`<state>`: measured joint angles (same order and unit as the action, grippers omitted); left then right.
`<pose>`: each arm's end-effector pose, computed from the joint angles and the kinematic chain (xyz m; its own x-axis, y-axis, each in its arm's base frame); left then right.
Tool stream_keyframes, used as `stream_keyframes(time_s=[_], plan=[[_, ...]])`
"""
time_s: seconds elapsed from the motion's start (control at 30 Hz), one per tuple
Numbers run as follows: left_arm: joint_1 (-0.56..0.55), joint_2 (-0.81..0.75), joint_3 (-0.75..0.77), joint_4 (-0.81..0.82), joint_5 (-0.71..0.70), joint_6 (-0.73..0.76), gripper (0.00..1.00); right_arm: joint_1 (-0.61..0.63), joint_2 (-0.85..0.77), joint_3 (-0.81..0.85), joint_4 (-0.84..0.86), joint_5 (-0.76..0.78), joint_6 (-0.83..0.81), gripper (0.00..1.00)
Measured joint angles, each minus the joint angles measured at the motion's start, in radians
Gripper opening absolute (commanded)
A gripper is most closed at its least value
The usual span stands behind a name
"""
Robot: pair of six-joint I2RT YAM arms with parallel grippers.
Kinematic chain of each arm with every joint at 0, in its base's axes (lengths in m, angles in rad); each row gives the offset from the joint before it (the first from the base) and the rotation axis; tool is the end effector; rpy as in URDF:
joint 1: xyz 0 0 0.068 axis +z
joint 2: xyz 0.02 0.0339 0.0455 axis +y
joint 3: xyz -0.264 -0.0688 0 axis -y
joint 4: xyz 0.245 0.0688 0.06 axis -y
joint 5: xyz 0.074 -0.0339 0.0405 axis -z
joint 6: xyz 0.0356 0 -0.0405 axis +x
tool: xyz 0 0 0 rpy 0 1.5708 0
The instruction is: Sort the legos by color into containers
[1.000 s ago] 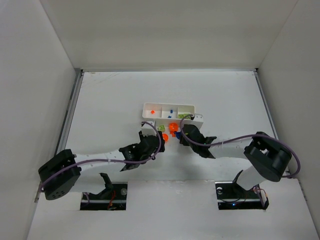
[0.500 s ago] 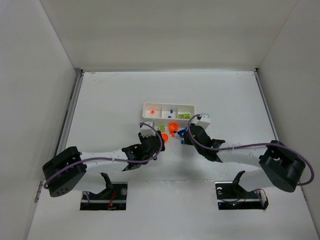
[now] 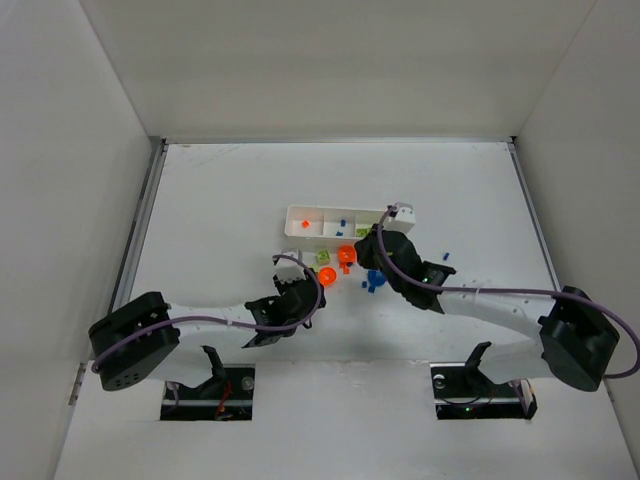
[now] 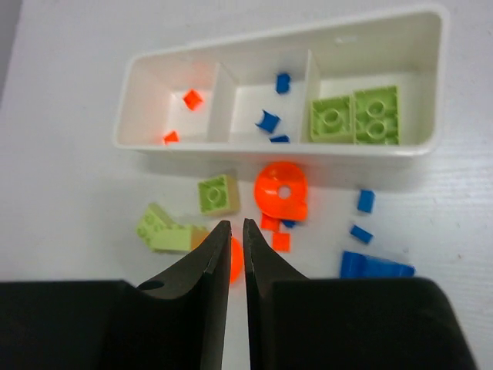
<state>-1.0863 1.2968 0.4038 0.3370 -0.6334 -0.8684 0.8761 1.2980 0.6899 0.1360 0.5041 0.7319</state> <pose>0.1286 -0.1992 0.1602 -0.5245 -0.3244 -0.7872 0.1219 0.8864 -0.4465 0.1911 0.2025 0.2292 -0.4821 0.3356 -0.8093 -0.1010 0.8963 0.4318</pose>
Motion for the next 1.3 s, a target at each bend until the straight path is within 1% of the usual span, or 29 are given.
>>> stream_keyframes(time_s=[0.1,0.17,0.23,0.3,0.43,0.5,0.67,0.83,0.93,1.03,1.2,1.23,1.3], plan=[[-0.005,-0.005,-0.016,0.010,-0.002,-0.023,0.45,-0.005,0.011,0.035,0.005,-0.003,-0.013,0.24],[-0.006,-0.015,-0.029,0.012,-0.003,-0.033,0.45,-0.006,0.011,0.024,0.004,0.000,-0.013,0.31],[-0.006,-0.019,-0.035,0.016,-0.003,-0.041,0.45,-0.006,0.009,-0.013,0.003,0.011,-0.009,0.41],[-0.007,-0.019,-0.035,0.019,-0.003,-0.044,0.45,-0.006,0.001,-0.065,-0.009,0.029,-0.003,0.49],[-0.008,-0.034,-0.040,0.020,-0.003,-0.047,0.45,-0.005,-0.055,-0.167,-0.082,0.065,0.029,0.61],[-0.008,-0.049,-0.045,0.020,-0.003,-0.047,0.45,-0.005,-0.069,-0.187,-0.119,0.077,0.047,0.64],[-0.010,-0.055,-0.048,0.021,-0.003,-0.047,0.45,-0.005,-0.027,-0.190,-0.132,0.080,0.059,0.63],[-0.019,-0.055,-0.049,0.021,-0.003,-0.047,0.46,-0.030,0.078,-0.175,-0.121,0.064,0.050,0.54],[-0.019,-0.055,-0.050,0.021,-0.003,-0.047,0.46,-0.056,0.110,-0.158,-0.103,0.065,0.048,0.51],[-0.019,-0.055,-0.051,0.022,-0.003,-0.047,0.46,-0.072,0.132,-0.147,-0.084,0.064,0.050,0.50],[-0.019,-0.055,-0.051,0.024,0.004,-0.047,0.46,-0.077,0.180,-0.123,-0.035,0.069,0.048,0.54],[-0.019,-0.055,-0.051,0.025,0.005,-0.047,0.46,-0.077,0.188,-0.118,-0.027,0.069,0.047,0.53],[-0.019,-0.055,-0.051,0.026,0.005,-0.047,0.46,-0.077,0.197,-0.113,-0.016,0.069,0.043,0.39]])
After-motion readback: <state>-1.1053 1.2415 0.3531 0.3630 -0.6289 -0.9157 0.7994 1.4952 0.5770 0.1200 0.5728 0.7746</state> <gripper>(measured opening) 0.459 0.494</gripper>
